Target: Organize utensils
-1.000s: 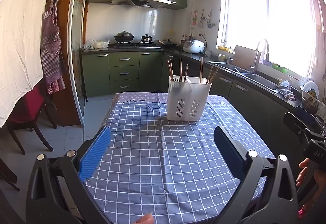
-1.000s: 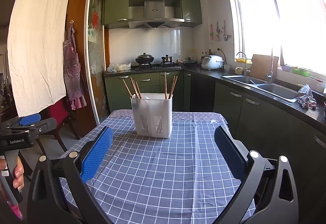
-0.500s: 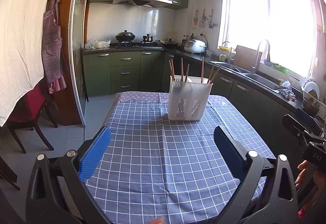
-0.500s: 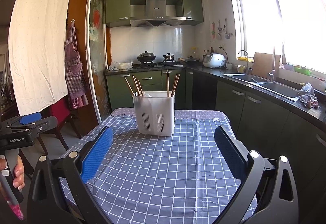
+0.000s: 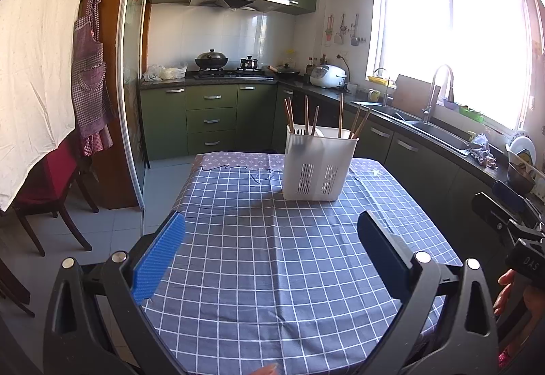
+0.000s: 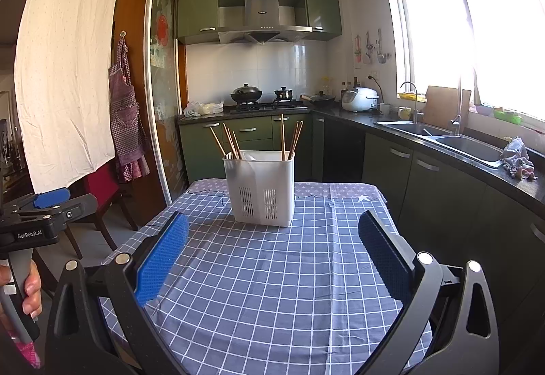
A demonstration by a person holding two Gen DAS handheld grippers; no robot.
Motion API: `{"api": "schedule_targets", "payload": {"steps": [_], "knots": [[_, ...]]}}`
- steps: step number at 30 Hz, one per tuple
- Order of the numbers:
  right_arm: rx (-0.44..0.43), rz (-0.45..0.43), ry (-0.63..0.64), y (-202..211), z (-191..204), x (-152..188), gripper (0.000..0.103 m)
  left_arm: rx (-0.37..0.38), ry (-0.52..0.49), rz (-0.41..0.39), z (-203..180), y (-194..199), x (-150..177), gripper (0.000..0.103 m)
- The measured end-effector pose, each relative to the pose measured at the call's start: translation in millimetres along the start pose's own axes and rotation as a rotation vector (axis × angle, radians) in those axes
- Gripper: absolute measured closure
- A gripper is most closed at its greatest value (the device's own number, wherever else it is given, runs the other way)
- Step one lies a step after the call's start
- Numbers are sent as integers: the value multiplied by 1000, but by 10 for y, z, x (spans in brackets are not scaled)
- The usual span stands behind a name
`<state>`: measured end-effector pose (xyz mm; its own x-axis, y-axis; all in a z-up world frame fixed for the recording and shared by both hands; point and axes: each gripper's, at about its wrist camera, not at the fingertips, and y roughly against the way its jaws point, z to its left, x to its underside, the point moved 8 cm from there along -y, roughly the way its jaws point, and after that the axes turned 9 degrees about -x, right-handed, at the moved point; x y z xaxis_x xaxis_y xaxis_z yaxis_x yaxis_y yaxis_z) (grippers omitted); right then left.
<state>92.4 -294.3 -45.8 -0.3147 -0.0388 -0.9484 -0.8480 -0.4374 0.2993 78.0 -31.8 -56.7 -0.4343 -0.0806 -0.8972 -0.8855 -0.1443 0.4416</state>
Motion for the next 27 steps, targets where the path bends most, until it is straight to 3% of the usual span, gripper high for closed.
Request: {"api": "schedule_targets", "payload": {"steps": [27], "knots": [[-12,15,4,-73,-16,59,5,-18,-8,-2,2,28,-3,7]]}}
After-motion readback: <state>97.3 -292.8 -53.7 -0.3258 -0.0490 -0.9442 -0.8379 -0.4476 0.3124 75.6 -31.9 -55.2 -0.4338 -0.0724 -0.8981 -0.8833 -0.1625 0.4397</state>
